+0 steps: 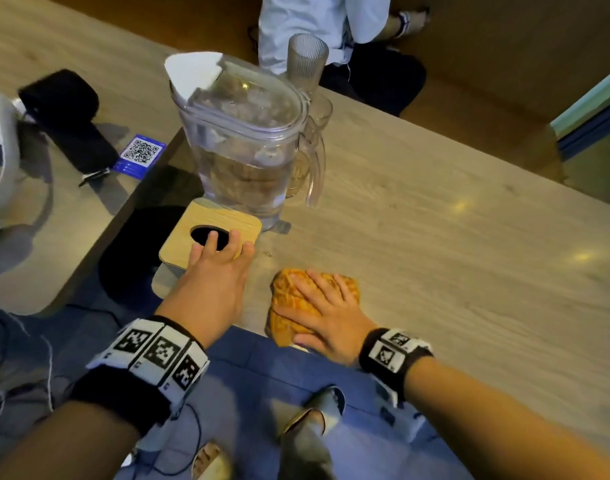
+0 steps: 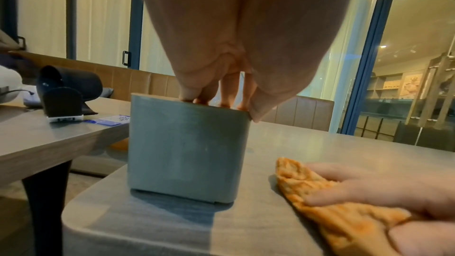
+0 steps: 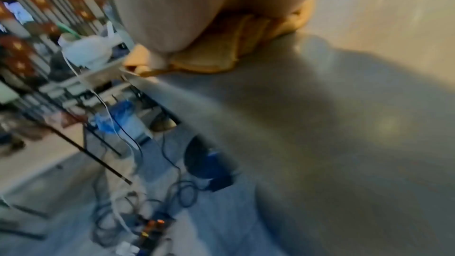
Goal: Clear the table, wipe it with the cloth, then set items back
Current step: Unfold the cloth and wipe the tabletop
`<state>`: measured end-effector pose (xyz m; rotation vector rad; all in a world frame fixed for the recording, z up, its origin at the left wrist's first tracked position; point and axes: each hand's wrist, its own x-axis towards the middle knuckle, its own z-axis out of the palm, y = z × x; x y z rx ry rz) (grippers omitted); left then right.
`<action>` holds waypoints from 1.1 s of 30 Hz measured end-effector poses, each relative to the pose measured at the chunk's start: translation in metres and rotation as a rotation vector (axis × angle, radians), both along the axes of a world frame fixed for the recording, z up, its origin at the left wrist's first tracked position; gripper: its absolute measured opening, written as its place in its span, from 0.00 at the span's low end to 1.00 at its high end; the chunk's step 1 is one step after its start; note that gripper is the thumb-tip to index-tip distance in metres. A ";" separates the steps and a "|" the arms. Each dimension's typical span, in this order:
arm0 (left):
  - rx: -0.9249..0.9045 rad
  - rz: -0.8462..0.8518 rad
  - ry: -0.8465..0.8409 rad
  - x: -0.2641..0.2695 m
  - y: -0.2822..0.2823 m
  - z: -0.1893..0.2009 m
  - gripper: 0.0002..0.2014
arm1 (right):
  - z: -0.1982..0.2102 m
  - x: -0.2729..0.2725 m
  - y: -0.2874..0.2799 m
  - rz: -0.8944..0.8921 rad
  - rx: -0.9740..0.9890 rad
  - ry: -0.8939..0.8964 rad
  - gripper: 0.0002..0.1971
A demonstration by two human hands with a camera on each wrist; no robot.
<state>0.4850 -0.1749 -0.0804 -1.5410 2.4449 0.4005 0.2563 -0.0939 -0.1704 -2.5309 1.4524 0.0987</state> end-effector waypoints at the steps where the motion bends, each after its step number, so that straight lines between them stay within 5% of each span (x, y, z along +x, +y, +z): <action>1: 0.012 0.002 0.002 0.000 0.000 0.002 0.28 | -0.001 -0.020 -0.009 0.079 0.009 0.004 0.28; 3: 0.024 -0.003 -0.024 0.000 -0.002 0.004 0.27 | 0.002 -0.054 -0.045 -0.095 -0.004 0.042 0.32; 6: 0.061 0.017 -0.057 -0.003 -0.003 0.010 0.27 | 0.007 -0.065 -0.104 -0.773 0.088 -0.027 0.30; 7: 0.059 0.023 -0.032 -0.004 -0.003 0.012 0.27 | 0.005 -0.056 -0.114 -0.867 0.114 -0.037 0.29; 9: 0.010 -0.015 0.043 -0.004 -0.005 0.013 0.22 | 0.004 -0.036 -0.107 -0.771 0.099 0.011 0.28; 12: -0.156 -0.050 0.075 -0.018 -0.005 0.011 0.16 | 0.001 -0.060 -0.075 -0.159 0.010 -0.013 0.30; 14: -0.150 -0.103 0.181 -0.047 0.005 0.007 0.19 | -0.002 -0.110 -0.095 0.046 0.026 -0.009 0.32; 17: -0.015 -0.167 0.266 -0.092 0.017 -0.005 0.22 | 0.001 -0.143 -0.155 -0.385 -0.017 0.045 0.34; 20: 0.203 -0.063 0.036 -0.124 -0.001 -0.020 0.48 | 0.002 -0.118 -0.201 -0.743 0.111 -0.007 0.29; 22: 0.297 0.028 -0.052 -0.138 -0.013 -0.028 0.55 | 0.003 -0.115 -0.195 -0.554 0.072 0.025 0.30; 25: 0.417 0.097 -0.087 -0.149 -0.023 -0.032 0.54 | 0.006 -0.171 -0.182 0.010 0.055 0.013 0.33; 26: 0.430 0.103 -0.075 -0.151 -0.023 -0.032 0.53 | 0.004 -0.193 -0.198 0.067 0.054 0.017 0.33; 27: 0.459 0.113 -0.063 -0.151 -0.022 -0.033 0.52 | 0.004 -0.206 -0.219 -0.008 0.023 0.033 0.34; 30: 0.535 0.136 -0.054 -0.149 -0.023 -0.030 0.51 | 0.003 -0.188 -0.279 -0.622 0.106 0.024 0.31; 32: 0.544 0.143 -0.051 -0.148 -0.023 -0.030 0.50 | 0.003 -0.156 -0.286 -0.700 0.119 0.036 0.30; 33: 0.556 0.145 -0.051 -0.149 -0.023 -0.030 0.50 | 0.002 -0.150 -0.278 -0.585 0.075 0.051 0.30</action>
